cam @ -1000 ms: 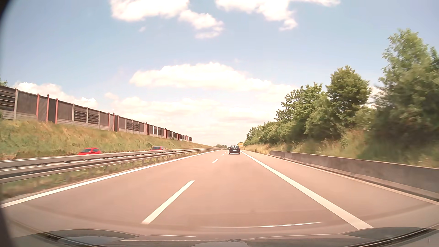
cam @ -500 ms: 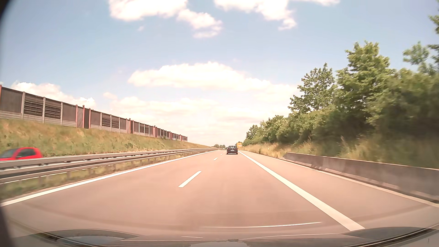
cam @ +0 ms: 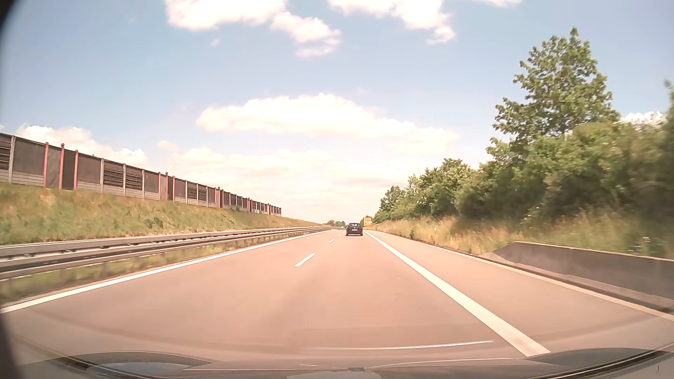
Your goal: Follow the waypoints while adhering to traffic rules and regulations
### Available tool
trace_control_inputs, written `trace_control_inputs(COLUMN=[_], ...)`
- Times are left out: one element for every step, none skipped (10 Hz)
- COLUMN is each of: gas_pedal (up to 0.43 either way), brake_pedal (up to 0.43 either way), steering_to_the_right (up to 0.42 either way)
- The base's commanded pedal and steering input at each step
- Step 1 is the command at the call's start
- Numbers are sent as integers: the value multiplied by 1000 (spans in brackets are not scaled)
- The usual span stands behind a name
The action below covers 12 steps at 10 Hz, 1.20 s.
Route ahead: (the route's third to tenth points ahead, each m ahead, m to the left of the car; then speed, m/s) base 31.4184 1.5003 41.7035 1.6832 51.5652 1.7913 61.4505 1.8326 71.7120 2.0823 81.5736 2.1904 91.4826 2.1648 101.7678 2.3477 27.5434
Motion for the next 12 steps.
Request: trace_control_inputs(gas_pedal=[339, 339, 339, 339, 339, 339, 339, 339, 339, 339, 319, 287], brake_pedal=[12, 12, 6, 12, 12, 12, 12, 12, 12, 6, 12, 12], steering_to_the_right=[-4, -4, -3, -4, -3, -3, -3, -3, -3, -3, -3, -3])
